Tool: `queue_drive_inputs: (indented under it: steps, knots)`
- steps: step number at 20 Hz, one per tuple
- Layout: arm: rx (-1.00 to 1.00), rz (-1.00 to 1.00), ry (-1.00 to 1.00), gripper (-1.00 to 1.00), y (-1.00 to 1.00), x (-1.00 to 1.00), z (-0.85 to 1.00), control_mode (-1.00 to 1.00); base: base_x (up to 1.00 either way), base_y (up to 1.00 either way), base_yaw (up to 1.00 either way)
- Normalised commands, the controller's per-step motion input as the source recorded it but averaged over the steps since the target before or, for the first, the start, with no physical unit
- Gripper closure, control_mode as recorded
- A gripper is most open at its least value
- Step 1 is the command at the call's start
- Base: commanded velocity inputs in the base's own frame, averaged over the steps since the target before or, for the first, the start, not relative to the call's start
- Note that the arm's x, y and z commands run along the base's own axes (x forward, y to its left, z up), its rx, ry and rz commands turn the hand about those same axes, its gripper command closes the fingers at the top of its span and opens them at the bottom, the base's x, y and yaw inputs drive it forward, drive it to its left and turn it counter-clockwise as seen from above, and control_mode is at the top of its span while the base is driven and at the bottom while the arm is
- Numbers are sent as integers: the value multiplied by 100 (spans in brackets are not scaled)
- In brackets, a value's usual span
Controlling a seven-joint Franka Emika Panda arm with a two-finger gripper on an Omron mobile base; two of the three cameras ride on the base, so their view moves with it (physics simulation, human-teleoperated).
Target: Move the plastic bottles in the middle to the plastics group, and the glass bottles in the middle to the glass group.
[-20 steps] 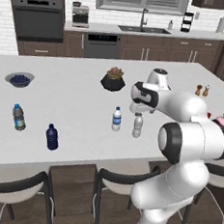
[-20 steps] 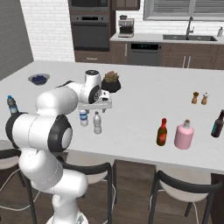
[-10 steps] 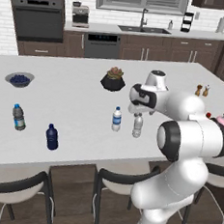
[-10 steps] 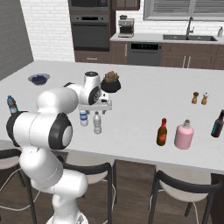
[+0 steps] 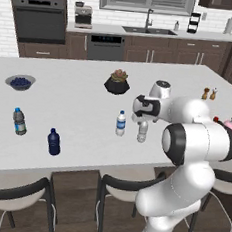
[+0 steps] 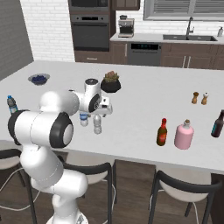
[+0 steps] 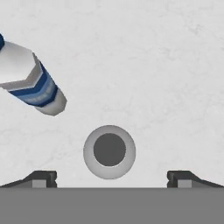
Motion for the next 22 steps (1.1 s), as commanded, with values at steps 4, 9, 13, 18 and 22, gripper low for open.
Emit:
queue_drive_inputs:
  steps: [4,9,13,18,22]
  knots:
    - [0,0,-9,-100,0,8,-11,-100,0,0,0]
    - [0,0,-3,-100,2,1,-2,-100,0,0,0]
    - [0,0,-2,-100,0,9,-3,-100,0,0,0]
    - [0,0,0,-100,0,12,0,-100,0,0,0]
    - [0,0,0,-100,0,6,-1,-100,0,0,0]
